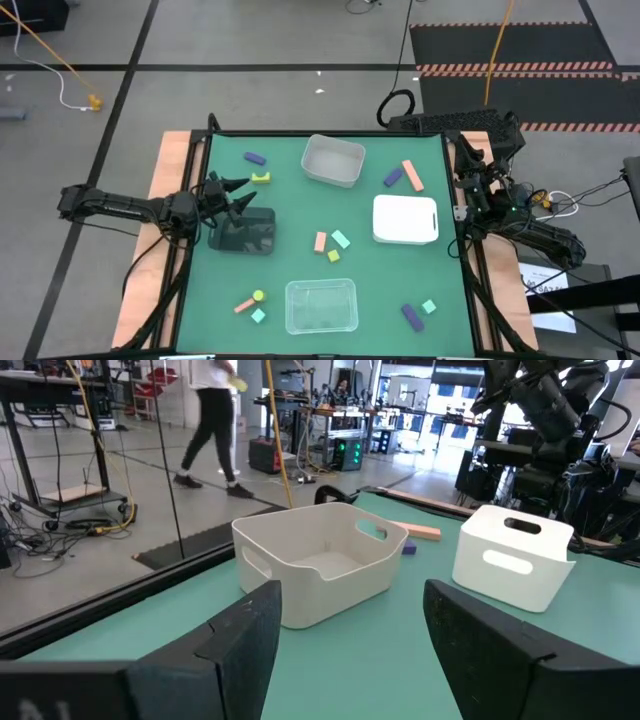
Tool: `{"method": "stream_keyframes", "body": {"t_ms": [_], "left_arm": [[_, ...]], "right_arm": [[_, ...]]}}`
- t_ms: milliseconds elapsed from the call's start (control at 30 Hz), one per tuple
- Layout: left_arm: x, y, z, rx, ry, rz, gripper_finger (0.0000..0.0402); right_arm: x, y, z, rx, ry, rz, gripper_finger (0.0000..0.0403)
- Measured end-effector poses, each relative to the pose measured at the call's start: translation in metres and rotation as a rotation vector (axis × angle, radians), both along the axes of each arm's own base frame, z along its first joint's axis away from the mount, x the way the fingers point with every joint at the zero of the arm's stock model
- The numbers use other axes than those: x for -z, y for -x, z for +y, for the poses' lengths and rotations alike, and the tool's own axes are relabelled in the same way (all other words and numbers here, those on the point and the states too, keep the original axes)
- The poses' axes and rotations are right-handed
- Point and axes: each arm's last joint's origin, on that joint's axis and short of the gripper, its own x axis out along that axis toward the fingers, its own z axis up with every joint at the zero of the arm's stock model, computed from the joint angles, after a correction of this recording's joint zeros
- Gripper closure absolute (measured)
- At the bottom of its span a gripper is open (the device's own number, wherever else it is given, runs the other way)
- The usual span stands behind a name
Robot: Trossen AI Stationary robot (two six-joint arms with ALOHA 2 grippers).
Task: Sort & place blocks by color
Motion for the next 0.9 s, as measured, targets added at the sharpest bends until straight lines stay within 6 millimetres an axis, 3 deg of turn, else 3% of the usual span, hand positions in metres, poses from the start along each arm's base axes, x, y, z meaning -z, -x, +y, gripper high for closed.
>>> {"method": "stream_keyframes", "body": {"t_ms": [700, 900], "left_arm": [[-0.016, 0.001, 0.001, -0.020, 0.023, -0.177, 0.0158], [-0.026, 0.003, 0.001, -0.016, 0.060, -0.309, 0.0158]], "right_arm": [[0.000, 0.000, 0.000, 0.000, 0.000, 0.000, 0.0222], [0.000, 0.000, 0.000, 0.000, 0.000, 0.000, 0.0222]]}}
